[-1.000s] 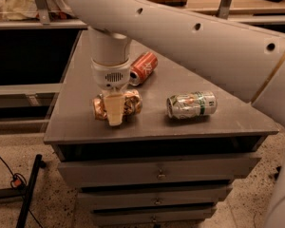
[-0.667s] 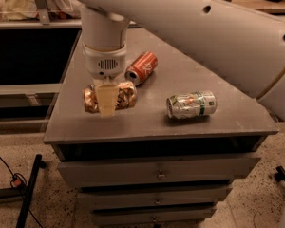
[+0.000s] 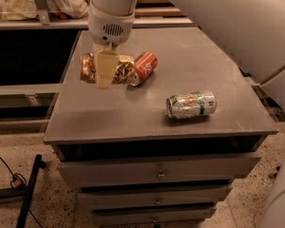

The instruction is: Place orange can upright

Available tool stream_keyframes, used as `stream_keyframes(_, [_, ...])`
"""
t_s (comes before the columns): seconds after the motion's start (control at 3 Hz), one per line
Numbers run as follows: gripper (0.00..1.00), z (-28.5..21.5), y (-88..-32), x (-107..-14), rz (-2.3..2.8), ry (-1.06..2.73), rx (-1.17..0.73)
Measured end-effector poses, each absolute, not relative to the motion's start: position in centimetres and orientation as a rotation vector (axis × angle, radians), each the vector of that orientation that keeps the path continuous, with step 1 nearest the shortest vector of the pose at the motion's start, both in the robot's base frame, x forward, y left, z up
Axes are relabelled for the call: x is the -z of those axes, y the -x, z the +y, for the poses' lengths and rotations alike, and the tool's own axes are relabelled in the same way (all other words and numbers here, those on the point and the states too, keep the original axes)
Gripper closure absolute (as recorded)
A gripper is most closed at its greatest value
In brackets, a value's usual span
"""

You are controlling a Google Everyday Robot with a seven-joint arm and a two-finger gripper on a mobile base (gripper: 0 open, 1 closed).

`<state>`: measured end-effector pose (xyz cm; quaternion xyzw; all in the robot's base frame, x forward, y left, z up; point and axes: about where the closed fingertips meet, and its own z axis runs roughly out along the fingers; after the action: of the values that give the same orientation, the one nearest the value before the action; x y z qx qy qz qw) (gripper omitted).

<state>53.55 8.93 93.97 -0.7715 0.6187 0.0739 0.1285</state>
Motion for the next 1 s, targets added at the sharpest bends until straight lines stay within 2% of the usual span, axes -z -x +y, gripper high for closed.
stream_keyframes(0.33, [1.00,8.7,-54.3,-93.5,1.784,2.229,-0.274])
stream_keyframes(0.67, [1.00,5.4,-57.6,-93.5,1.795,2.083,-0.362])
stream_keyframes(1.0, [1.00,0.0,-61.8,-93.2,1.819,1.905,-0.407])
